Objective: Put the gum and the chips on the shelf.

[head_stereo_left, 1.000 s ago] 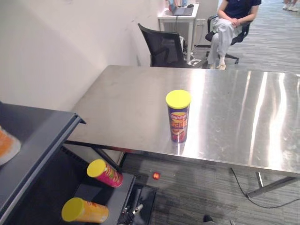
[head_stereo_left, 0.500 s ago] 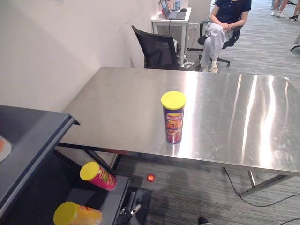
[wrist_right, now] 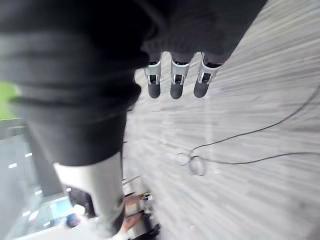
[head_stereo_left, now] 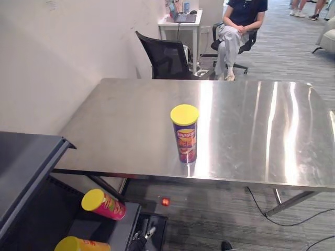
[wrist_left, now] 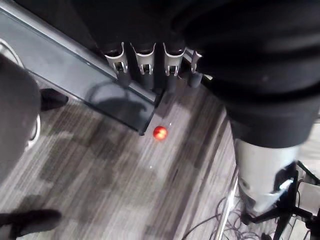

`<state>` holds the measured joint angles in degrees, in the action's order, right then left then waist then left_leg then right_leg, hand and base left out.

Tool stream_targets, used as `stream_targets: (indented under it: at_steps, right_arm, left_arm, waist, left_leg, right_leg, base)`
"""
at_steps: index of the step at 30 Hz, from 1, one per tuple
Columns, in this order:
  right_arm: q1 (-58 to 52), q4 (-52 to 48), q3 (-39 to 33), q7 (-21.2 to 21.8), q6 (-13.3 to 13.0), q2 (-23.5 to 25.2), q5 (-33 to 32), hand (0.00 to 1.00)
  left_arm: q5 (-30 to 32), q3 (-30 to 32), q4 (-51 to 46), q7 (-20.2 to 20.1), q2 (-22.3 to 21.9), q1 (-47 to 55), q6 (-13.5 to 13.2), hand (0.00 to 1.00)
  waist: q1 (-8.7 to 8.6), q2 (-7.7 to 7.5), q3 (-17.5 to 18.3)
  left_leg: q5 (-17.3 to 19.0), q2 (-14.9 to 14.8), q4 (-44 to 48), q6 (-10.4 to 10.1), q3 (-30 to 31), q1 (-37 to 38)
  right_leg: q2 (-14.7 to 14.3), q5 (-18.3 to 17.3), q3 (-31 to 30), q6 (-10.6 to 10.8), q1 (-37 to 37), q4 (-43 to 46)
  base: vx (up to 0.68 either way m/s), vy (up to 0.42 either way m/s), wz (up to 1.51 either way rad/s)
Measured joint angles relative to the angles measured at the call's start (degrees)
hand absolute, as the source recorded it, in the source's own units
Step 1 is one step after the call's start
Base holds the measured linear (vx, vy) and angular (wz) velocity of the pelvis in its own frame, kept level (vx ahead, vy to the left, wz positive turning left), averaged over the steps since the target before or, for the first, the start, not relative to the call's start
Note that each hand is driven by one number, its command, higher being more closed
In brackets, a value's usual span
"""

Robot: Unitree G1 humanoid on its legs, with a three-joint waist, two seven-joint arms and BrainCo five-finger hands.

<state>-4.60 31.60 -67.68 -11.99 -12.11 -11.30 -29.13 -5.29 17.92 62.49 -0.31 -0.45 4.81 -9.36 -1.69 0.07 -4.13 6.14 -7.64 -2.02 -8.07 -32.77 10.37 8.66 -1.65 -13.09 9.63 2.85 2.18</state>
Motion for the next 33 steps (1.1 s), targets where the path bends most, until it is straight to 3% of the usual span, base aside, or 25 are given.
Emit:
stream_targets:
  at_steps: [5, 9, 18, 23, 28, 33]
  right_arm:
    - [-0.1, -19.3, 4.9, -4.6, -2.4, 0.6, 7.2, 0.00]
    - [0.1, -23.2, 5.2, -6.4, -2.9, 1.3, 13.0, 0.00]
    - [-0.2, -32.0, 6.4, -6.2, -3.1, 2.8, 18.0, 0.00]
    - [-0.7, -36.6, 15.1, -0.8, -3.1, 2.9, 20.2, 0.00]
    - [-2.5, -42.8, 25.8, 9.7, -3.0, 2.9, 20.0, 0.00]
    - [-3.1, -48.0, 36.0, 16.1, -2.9, 2.9, 18.7, 0.00]
  left_arm:
    - [1.8, 0.5, -1.9, -0.1, -1.7, 0.0, 0.0, 0.00]
    - [2.1, 0.5, -3.6, -0.3, -2.3, 0.2, 0.0, 0.00]
    - [4.3, 0.3, -4.0, -1.2, -3.3, 0.3, 0.0, 0.00]
    - [4.4, -1.5, -3.6, -2.1, -2.7, 0.6, 0.0, 0.00]
    - [6.4, -4.8, -3.2, -2.8, -1.2, 0.3, 0.0, 0.00]
    - [6.6, -7.0, -3.0, -3.3, -0.3, 0.0, 0.0, 0.00]
  waist:
    - [-0.02, -0.30, 0.1]
    - [0.13, -0.37, 0.1]
    - [-0.11, -0.19, 0.2]
    - [-1.37, -0.15, 0.2]
    - [-1.35, -0.17, 0.2]
    - [-1.28, -0.23, 0.2]
  left_leg:
    - [-0.6, -0.5, -1.1, -0.6, -1.2, 0.9]
    - [-1.2, -1.0, -1.7, -1.0, -1.5, 0.8]
    - [-1.3, -1.2, -1.9, -1.1, -1.5, 0.8]
    - [-1.5, -1.0, -1.8, -1.0, -0.8, 0.0]
    - [-1.6, -0.7, -1.4, -0.8, 0.5, -0.4]
    - [-1.7, -0.7, -0.7, -0.7, 2.6, -1.4]
  right_leg:
    - [-0.9, 0.0, -0.4, 0.0, 0.2, 0.0]
    - [-1.6, 0.0, -0.7, 0.0, 0.8, 0.1]
    - [-1.9, 0.0, -0.5, 0.0, 0.8, 0.0]
    - [-1.5, 0.0, 0.2, 0.0, 1.0, -0.3]
    - [-1.2, 0.2, 1.0, 0.3, 0.8, -0.6]
    - [-0.6, 0.5, 2.7, 0.8, 0.1, -1.3]
  base:
    - [-0.03, -0.090, -0.11]
    - [-0.02, -0.088, -0.06]
    - [-0.02, -0.073, 0.00]
    - [-0.03, -0.065, 0.07]
    - [0.00, -0.057, 0.11]
    - [-0.01, -0.056, 0.19]
